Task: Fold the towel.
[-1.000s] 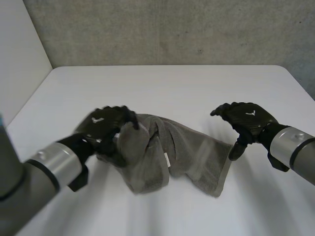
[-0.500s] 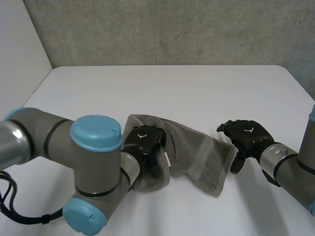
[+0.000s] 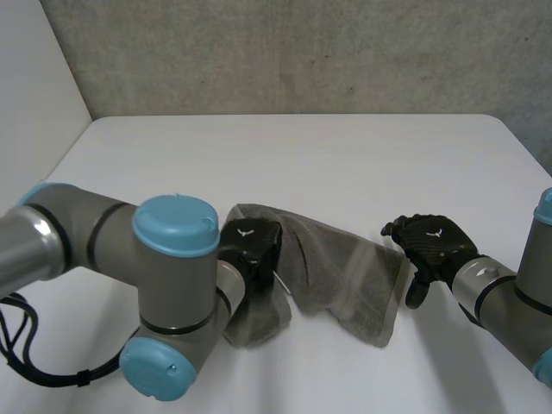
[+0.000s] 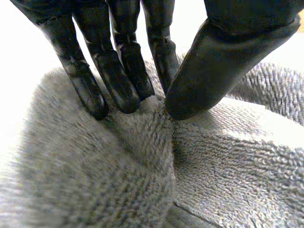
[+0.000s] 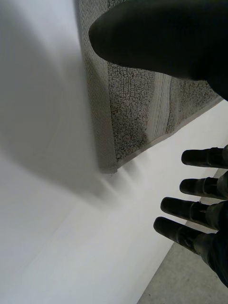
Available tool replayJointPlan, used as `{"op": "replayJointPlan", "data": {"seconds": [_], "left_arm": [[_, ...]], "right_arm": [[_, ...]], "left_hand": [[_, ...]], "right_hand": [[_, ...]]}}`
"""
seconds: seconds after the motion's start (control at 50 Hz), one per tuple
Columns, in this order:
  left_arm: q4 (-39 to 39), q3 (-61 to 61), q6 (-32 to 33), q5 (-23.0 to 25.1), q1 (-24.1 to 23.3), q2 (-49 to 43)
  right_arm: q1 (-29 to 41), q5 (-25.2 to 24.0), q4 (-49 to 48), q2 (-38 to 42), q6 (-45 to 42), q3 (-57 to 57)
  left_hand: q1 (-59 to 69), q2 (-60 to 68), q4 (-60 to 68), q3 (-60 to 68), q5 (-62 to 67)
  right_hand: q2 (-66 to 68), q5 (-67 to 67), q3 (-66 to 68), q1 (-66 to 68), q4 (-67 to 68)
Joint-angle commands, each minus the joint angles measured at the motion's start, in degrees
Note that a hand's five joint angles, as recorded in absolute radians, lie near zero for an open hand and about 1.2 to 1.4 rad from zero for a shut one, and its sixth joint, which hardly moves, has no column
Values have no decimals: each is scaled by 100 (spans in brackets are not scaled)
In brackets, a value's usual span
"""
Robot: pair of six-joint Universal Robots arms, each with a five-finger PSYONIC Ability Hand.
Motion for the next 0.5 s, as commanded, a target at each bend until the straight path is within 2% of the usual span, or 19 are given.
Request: {"op": "replayJointPlan", "data": {"seconds": [0.02,0.26,0.3,0.36,0.4,0.5], "left_arm": [[-65,-657,-5,-79,38,901],[-56,-2215,22,-44,205,2063],[-47,-2591,153,34,450,2360],[-38,-2742,250,114,574,2476],[-21,-3066,478,376,836,2712],[6,-3383,593,693,1293,2950]], "right_arm": [[1,0,-111,59,-21,-35],[10,26,-76,559,119,-544],[10,26,-76,630,180,-615],[10,35,-67,788,408,-782],[10,35,-67,850,524,-862],[1,35,-6,1132,778,-1204]], "left_hand": [[261,184,133,160,209],[176,100,49,76,124],[176,100,49,76,124],[176,100,49,76,124],[160,83,32,59,108],[109,33,-18,9,57]], "right_hand": [[-490,-345,-413,-332,-480],[258,402,334,415,268],[442,587,519,600,452],[779,923,855,936,789],[949,1093,1025,1106,959],[1386,1530,1462,1543,1396]]}}
